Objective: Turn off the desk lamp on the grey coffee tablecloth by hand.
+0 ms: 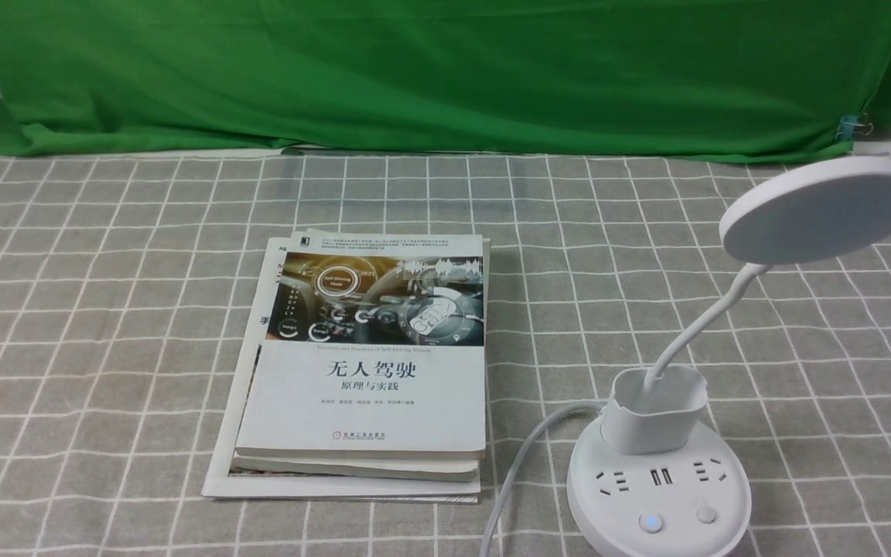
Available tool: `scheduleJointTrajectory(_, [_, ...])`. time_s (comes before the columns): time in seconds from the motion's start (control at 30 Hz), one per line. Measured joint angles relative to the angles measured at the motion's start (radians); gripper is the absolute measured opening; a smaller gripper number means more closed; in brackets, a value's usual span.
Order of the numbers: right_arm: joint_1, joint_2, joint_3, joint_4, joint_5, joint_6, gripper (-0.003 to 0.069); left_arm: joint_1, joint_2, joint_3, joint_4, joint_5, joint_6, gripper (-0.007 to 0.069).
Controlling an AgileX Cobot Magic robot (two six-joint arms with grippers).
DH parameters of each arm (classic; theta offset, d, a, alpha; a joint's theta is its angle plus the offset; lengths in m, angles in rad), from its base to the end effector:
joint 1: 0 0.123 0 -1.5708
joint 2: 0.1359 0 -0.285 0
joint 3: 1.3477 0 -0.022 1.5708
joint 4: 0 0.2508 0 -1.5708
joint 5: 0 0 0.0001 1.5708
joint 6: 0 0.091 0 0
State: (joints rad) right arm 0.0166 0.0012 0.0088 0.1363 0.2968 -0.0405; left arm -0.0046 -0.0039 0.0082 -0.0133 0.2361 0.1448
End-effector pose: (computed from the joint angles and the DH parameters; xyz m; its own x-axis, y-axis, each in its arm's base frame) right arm 0.0547 0.0045 0.1836 -0.2194 0.0861 -0.9718 -0.0358 0.9947 0.0962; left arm 0.0555 -0.0005 0.1892 -0.1502 0.1322 -0.9798 0.0277 0.9912 0.1295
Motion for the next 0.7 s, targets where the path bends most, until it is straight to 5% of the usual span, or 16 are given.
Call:
scheduleJointTrajectory(0.17, [0.0,0.0,0.0,0.0,-0.145,0.002,0.0162,0.0,0.0,0.0,0.0,0.0,0.0,0.0001])
scheduleJointTrajectory(0.7, [0.0,0.0,0.0,0.0,-0.152,0.004,0.0197,0.0,0.0,0.0,0.0,0.0,0.0,0.0001])
